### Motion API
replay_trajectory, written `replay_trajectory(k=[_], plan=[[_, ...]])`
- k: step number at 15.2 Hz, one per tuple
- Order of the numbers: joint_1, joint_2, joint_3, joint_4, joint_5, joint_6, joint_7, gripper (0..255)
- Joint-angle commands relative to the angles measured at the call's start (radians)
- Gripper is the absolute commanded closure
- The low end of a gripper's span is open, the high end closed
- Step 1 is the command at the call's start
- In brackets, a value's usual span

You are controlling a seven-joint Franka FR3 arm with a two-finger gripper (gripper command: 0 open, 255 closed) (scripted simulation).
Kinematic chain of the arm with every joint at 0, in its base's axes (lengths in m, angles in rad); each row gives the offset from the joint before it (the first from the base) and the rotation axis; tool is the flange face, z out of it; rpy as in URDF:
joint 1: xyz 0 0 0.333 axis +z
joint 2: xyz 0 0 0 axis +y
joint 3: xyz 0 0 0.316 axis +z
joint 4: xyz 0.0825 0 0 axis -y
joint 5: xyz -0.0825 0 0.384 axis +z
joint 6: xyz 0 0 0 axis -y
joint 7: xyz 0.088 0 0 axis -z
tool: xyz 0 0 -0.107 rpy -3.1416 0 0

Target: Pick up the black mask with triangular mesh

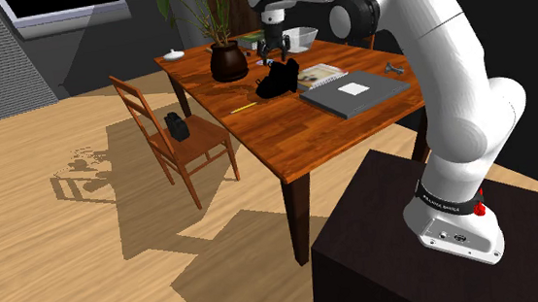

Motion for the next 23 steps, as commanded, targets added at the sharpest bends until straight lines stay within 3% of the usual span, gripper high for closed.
replay_trajectory(k=[1,5,6,15,23], plan=[[0.004,-0.006,0.000,-0.038,0.000,0.032,-0.004,0],[0.008,-0.007,0.000,-0.075,0.002,0.067,-0.008,0],[0.008,-0.006,0.000,-0.076,0.002,0.069,-0.008,255],[0.008,-0.007,0.000,-0.075,0.002,0.067,-0.008,255],[-0.007,0.007,0.000,0.059,0.000,-0.050,0.005,255]])
